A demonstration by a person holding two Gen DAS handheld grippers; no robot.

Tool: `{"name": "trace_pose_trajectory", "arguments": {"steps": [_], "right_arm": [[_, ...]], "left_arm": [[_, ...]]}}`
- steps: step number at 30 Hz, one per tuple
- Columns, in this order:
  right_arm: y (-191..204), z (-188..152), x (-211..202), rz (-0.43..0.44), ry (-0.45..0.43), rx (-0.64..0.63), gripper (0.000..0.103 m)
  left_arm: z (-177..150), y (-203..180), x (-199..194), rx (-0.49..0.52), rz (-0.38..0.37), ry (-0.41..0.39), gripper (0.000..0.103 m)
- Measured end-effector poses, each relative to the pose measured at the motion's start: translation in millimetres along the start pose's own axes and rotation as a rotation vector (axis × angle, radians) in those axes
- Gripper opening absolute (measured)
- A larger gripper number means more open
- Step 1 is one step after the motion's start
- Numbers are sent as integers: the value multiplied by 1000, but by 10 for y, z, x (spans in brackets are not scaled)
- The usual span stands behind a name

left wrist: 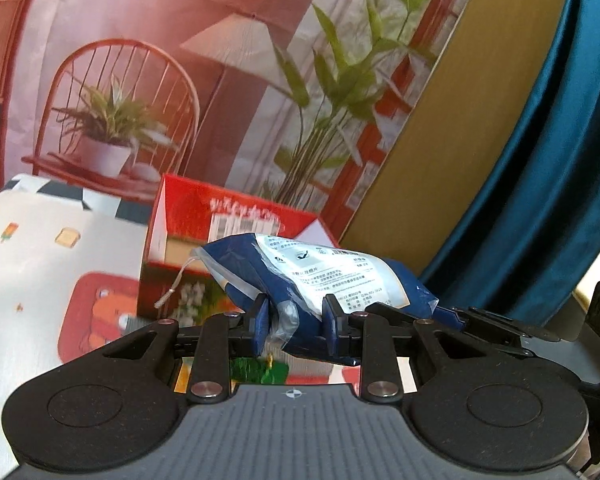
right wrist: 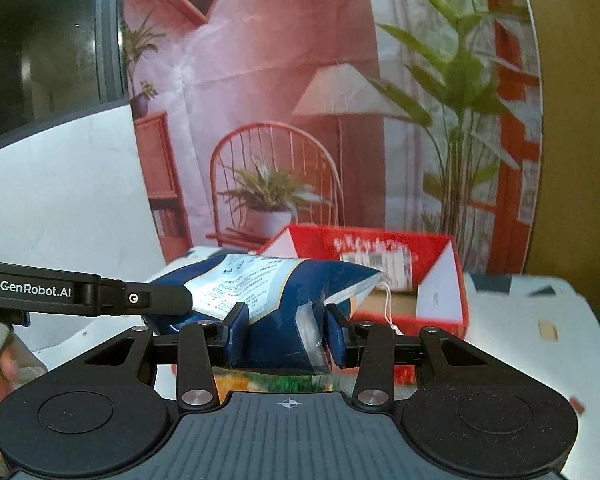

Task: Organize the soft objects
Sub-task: 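Lift the blue bag with both grippers and carry it over the red box, then lower the blue bag into the red box and open both grippers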

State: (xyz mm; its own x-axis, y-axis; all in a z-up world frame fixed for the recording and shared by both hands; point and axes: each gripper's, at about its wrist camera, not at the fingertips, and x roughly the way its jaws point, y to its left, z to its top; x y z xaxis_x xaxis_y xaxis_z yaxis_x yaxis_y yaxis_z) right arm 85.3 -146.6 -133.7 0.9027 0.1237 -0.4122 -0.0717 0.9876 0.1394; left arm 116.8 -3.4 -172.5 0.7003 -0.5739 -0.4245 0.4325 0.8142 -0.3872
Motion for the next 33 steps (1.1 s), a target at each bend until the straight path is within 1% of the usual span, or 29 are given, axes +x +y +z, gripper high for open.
{"name": "trace_pose_trajectory", "arguments": {"steps": [4,5,8,10,13,15,19,27,33], "right_arm": [[-41,200,182,-7,-13,-46,37],[-65,244,236,-9,-15,-52,37],[-173,370,431,-9,-15,-53,37],[-250,414,556,-3,-12,-44,37],[-392,442,766,18,5,6,37],[-474,431,915,25,22,30,37],[-565,383,1156,22,52,41,37],[-766,377,1724,26,100,77,37],[-891,323,2187,21,162,111,37]], "left_arm": [[166,34,207,1,-6,-10,30],[211,46,252,-5,37,-41,30],[353,85,426,10,42,-33,30],[440,116,545,21,51,-22,30],[530,174,710,34,65,2,30],[546,217,819,41,78,24,30],[596,324,1045,41,100,65,30],[741,618,1526,32,153,123,30],[764,785,1886,55,200,185,30]]}}
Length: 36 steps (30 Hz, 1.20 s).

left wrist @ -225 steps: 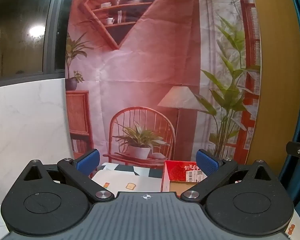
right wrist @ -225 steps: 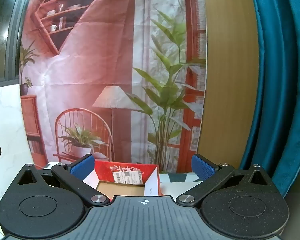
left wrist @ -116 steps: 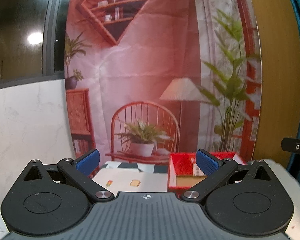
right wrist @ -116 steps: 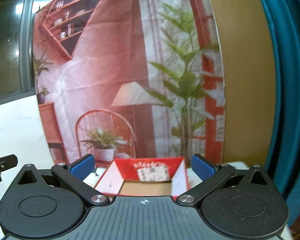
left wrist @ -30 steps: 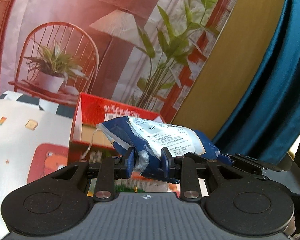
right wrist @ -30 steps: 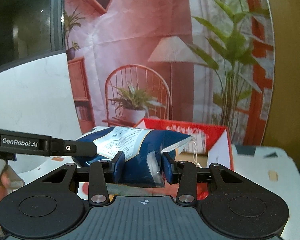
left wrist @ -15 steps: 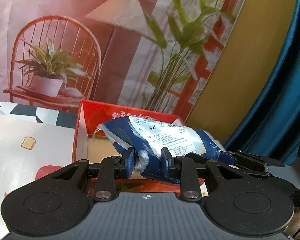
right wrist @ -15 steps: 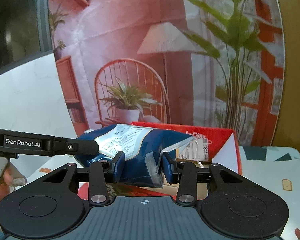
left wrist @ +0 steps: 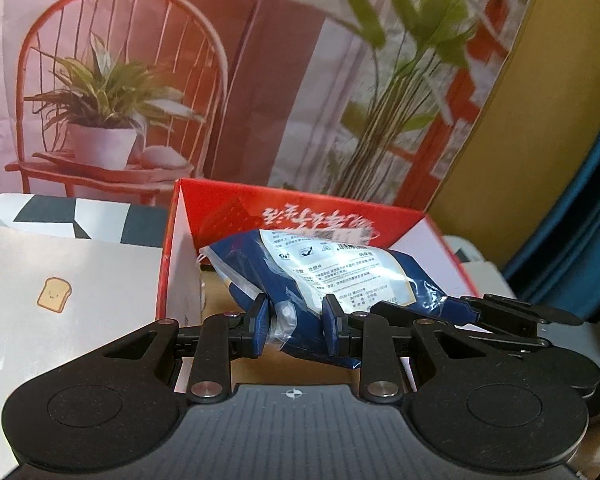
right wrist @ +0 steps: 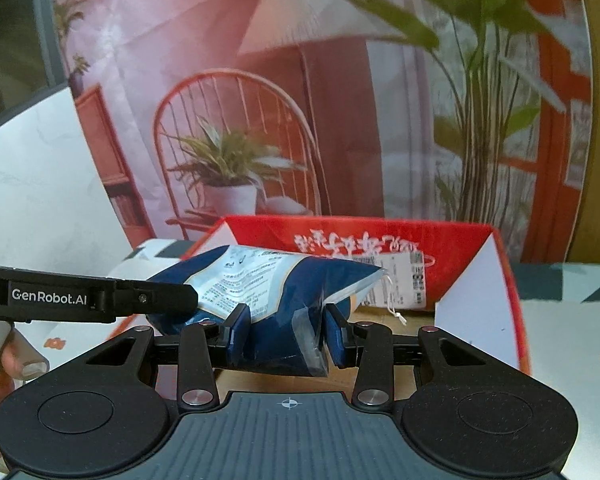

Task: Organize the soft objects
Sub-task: 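Lower the blue bag into the red box and open both grippers, then move both grippers back to the orange floral oven mitt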

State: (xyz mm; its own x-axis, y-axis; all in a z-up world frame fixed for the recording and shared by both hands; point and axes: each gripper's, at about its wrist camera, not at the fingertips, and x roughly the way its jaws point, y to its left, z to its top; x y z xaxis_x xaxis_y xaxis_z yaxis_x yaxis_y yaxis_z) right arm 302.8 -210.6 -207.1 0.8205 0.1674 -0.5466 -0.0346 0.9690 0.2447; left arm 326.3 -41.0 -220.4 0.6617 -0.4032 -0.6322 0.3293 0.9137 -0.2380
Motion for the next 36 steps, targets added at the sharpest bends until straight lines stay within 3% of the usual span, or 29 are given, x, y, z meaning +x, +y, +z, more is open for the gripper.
{"name": "trace_pose_trajectory", "arguments": {"steps": [10,20,28,31,33,36], "right_arm": [[-121,-123,345,12,152,89,42],[131,-133,-109,-5,113,35,45],[423,-459,-722,16,61,22,49],[509,-710,-885,13,74,29,49],[554,-910,-983,5,98,39,49],[604,-1199,-1141,-9,135,47,49]], "left_arm": [[-102,70,136,68,88,41,31],[-227,97,-466,59,63,-28,31],[-830,205,-1094,10,46,-39,31],[-1091,211,-1229,14,35,-43,33],[-1254,215,-1280,-4,21,-41,40],[-1505,222,-1327,-35,9,-44,40]]}}
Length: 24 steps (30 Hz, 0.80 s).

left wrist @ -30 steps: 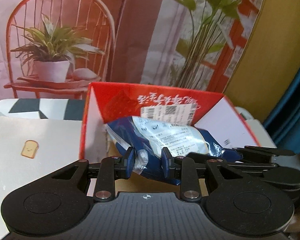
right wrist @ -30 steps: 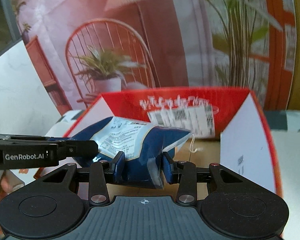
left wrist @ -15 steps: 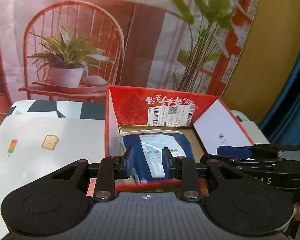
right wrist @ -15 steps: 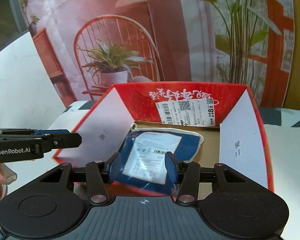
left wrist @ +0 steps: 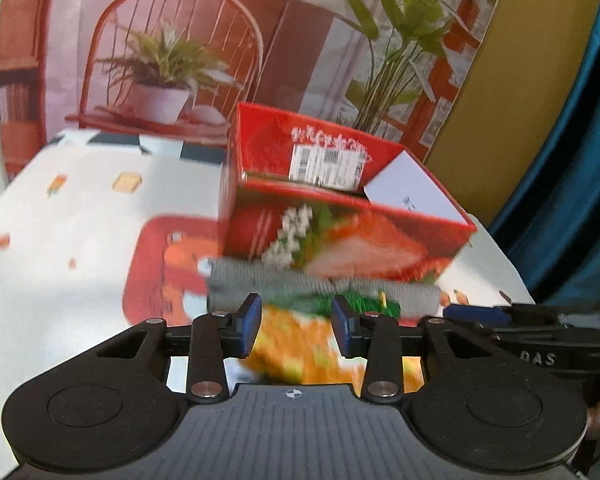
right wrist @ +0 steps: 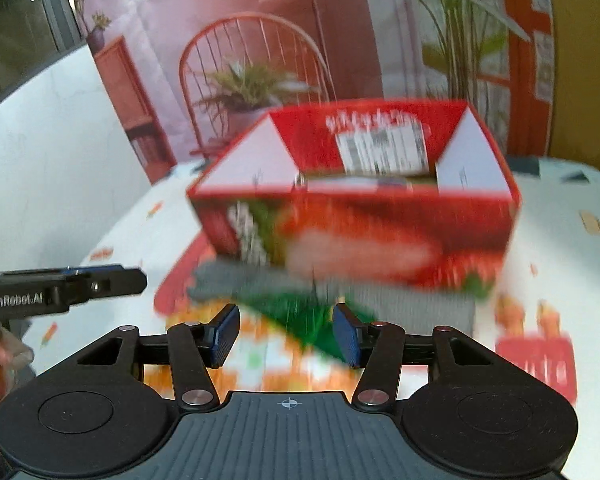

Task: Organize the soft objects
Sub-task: 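Move both grippers back to the orange floral oven mitt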

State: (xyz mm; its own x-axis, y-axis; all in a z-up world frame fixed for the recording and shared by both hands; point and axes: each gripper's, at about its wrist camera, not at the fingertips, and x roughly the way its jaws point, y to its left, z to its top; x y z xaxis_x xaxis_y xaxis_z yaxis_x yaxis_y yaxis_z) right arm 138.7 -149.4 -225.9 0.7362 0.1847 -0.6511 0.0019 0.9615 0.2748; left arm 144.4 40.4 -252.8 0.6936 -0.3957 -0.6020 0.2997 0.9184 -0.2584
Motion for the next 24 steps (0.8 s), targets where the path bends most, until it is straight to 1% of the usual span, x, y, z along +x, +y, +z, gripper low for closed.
{"name": "trace_pose_trajectory", "arguments": {"steps": [3,6,10,13,16,20,24], "right_arm": [[37,-257,-143,-20,16,3,49],[46,-427,-258,-35,26,23,49],[133,-534,-376,-51,14,9,49],[163,-542,-377,-55,13,-10,48],[145,-565,-281,-54,30,-7,48],[73,-667,-118,-51,76,12,49],[19,-726,-56,-37,81,35,49]], "left_arm": [[-231,10,-71,-3,22,-5,40],[-376,58,-165,-23,16,-14,40],[-422,112,-270,-47,15,-31,40],[-408,154,-270,-69,-4,-39,40],[-469,151,-177,-75,-11,-6,39],[-534,142,-49,-64,-14,39,39],[-575,190,9,-77,-18,60,39]]}}
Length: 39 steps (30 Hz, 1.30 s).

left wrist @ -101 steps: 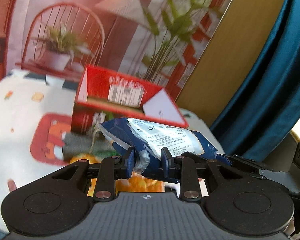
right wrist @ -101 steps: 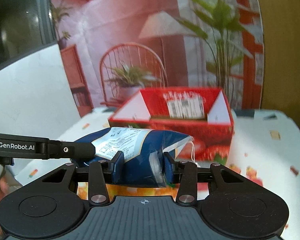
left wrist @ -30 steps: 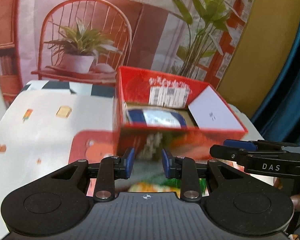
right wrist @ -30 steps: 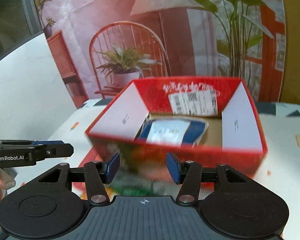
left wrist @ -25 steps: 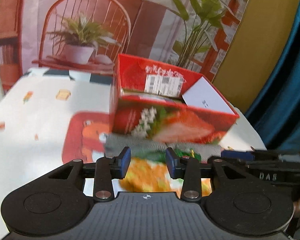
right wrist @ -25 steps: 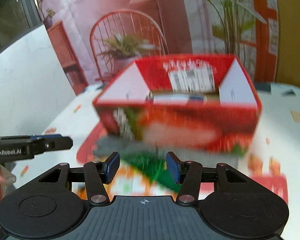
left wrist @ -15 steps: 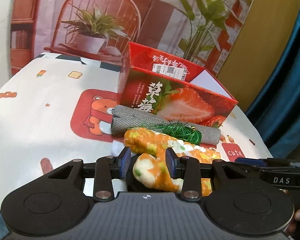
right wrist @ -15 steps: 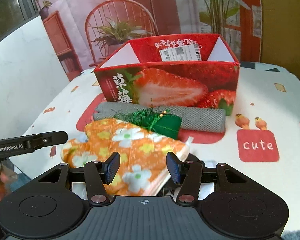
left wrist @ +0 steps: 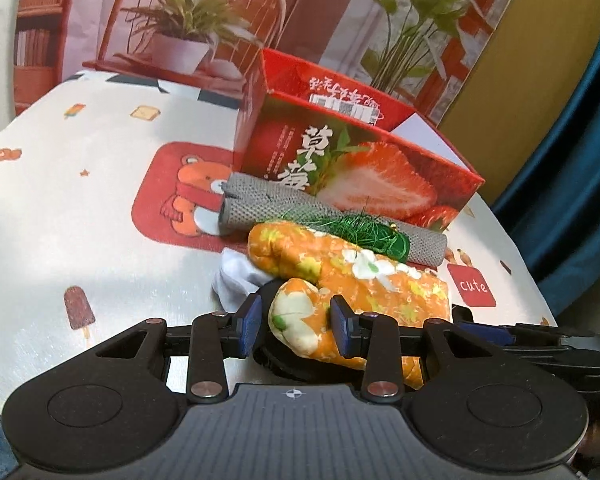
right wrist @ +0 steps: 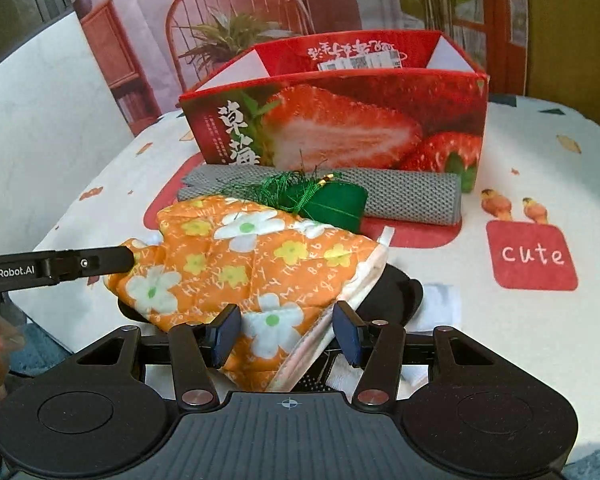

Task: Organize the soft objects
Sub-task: 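Move both grippers back to the orange floral oven mitt, then close the left gripper on the mitt thumb while the right gripper grips its cuff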

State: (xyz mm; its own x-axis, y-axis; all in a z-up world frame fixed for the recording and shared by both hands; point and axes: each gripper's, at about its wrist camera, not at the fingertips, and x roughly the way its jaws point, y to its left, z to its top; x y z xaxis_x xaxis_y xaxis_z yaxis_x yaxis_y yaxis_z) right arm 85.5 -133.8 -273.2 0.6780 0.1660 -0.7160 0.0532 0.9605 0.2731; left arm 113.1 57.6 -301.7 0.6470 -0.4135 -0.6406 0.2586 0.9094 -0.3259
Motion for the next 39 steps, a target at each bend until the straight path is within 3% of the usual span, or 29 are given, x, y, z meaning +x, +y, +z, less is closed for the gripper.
{"name": "trace_pose_trajectory", "arguments": {"steps": [6,12,18,23,39], "right_arm": [[-22,-37,54,5,7,-1,49],[-50,-40,28,12,-6,17,49],[-61,-26,-49,4,-56,32,48],[-105,-35,-30,0,-57,53,48],[-216,-54,188,33,-35,117,49]], "left_arm": [[-44,-106,12,49,2,1,39],[-33,-103,-64,62,-7,-45,26],[-38,-142,-79,97,20,-68,23],[-47,-6,19,27,55,-19,23],[-134,69,261,11,66,93,24]]}}
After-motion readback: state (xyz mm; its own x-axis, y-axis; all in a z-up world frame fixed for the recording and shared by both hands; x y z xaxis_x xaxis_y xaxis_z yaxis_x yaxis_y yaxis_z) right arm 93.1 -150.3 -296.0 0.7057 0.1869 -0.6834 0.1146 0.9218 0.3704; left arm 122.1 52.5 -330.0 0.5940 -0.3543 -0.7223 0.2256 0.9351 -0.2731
